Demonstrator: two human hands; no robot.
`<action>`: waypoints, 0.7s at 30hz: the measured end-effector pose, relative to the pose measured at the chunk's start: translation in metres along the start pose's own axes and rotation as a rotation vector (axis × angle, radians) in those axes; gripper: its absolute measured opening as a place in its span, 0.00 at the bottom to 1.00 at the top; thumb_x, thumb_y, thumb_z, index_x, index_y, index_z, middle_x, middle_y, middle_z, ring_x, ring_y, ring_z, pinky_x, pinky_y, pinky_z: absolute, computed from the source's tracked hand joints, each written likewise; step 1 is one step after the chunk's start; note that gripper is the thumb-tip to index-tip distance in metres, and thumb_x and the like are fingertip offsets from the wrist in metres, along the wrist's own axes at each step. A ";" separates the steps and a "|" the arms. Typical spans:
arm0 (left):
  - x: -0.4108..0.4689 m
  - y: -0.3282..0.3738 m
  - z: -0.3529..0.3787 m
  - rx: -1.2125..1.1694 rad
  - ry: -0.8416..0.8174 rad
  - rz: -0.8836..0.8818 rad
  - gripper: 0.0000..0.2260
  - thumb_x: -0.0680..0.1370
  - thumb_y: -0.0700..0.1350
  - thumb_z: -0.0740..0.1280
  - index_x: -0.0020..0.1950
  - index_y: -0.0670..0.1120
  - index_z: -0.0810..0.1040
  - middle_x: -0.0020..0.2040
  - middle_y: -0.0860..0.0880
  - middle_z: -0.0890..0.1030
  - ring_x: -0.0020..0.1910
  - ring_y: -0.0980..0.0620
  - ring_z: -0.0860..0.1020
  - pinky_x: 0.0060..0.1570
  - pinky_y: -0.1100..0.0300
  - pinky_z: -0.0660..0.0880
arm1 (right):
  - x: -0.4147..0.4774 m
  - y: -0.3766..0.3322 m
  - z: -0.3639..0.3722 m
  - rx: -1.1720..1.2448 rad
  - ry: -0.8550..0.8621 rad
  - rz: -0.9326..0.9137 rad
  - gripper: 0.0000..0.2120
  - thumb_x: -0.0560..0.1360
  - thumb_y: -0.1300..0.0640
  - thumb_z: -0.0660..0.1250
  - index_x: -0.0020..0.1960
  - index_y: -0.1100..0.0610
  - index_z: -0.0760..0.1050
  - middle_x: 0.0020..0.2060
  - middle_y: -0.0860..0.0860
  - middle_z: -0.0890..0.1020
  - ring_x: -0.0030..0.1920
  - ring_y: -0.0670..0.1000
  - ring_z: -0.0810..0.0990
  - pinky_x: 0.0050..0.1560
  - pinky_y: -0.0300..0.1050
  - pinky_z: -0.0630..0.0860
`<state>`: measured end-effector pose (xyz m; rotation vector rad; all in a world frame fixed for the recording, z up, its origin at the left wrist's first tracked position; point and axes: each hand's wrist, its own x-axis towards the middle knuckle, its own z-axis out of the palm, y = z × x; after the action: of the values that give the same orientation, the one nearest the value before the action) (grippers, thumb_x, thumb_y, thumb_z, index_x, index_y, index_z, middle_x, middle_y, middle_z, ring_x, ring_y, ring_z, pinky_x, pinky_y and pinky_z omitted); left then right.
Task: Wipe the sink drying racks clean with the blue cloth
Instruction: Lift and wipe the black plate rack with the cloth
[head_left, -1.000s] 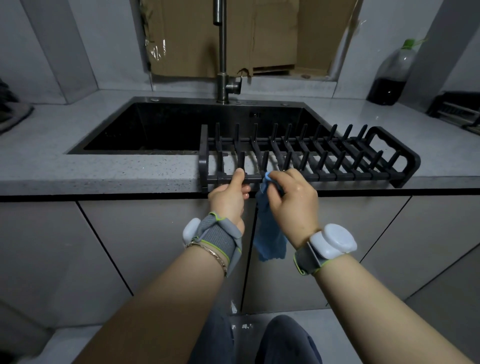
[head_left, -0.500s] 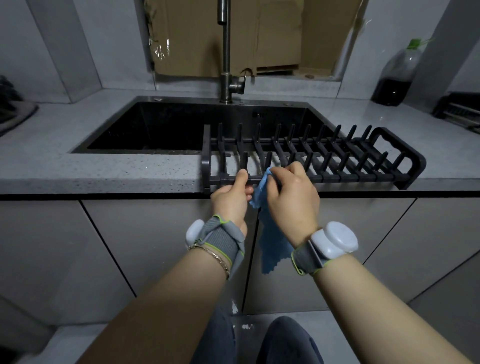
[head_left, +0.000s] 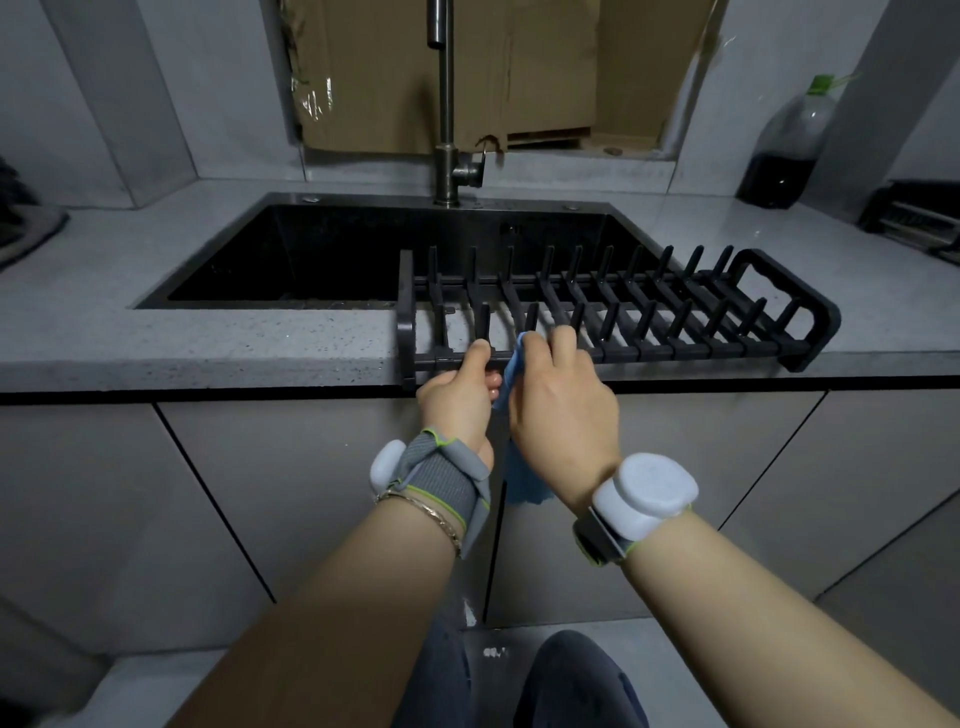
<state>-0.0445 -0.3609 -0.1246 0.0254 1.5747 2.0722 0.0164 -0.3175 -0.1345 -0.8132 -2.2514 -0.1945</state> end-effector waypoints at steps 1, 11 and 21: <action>0.000 0.000 0.000 -0.008 0.001 -0.012 0.14 0.76 0.47 0.67 0.32 0.44 0.72 0.30 0.49 0.75 0.29 0.55 0.69 0.32 0.62 0.64 | 0.001 0.000 0.000 -0.002 0.004 0.007 0.13 0.62 0.62 0.72 0.46 0.62 0.75 0.40 0.59 0.75 0.32 0.59 0.75 0.22 0.39 0.58; -0.003 0.002 0.002 -0.025 0.026 -0.053 0.12 0.77 0.49 0.67 0.36 0.45 0.72 0.33 0.50 0.76 0.29 0.56 0.70 0.30 0.61 0.64 | 0.006 0.027 -0.006 0.223 -0.086 -0.025 0.05 0.72 0.62 0.65 0.47 0.63 0.73 0.44 0.59 0.74 0.39 0.62 0.75 0.33 0.47 0.67; -0.005 0.001 0.001 -0.018 0.038 -0.012 0.13 0.77 0.49 0.67 0.35 0.46 0.72 0.31 0.51 0.77 0.30 0.56 0.72 0.35 0.61 0.66 | 0.003 0.040 -0.012 0.603 0.160 0.322 0.10 0.74 0.68 0.64 0.51 0.63 0.81 0.41 0.57 0.78 0.40 0.50 0.74 0.41 0.27 0.66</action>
<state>-0.0402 -0.3618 -0.1219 -0.0301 1.5742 2.0893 0.0461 -0.2891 -0.1273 -0.7732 -1.8392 0.5272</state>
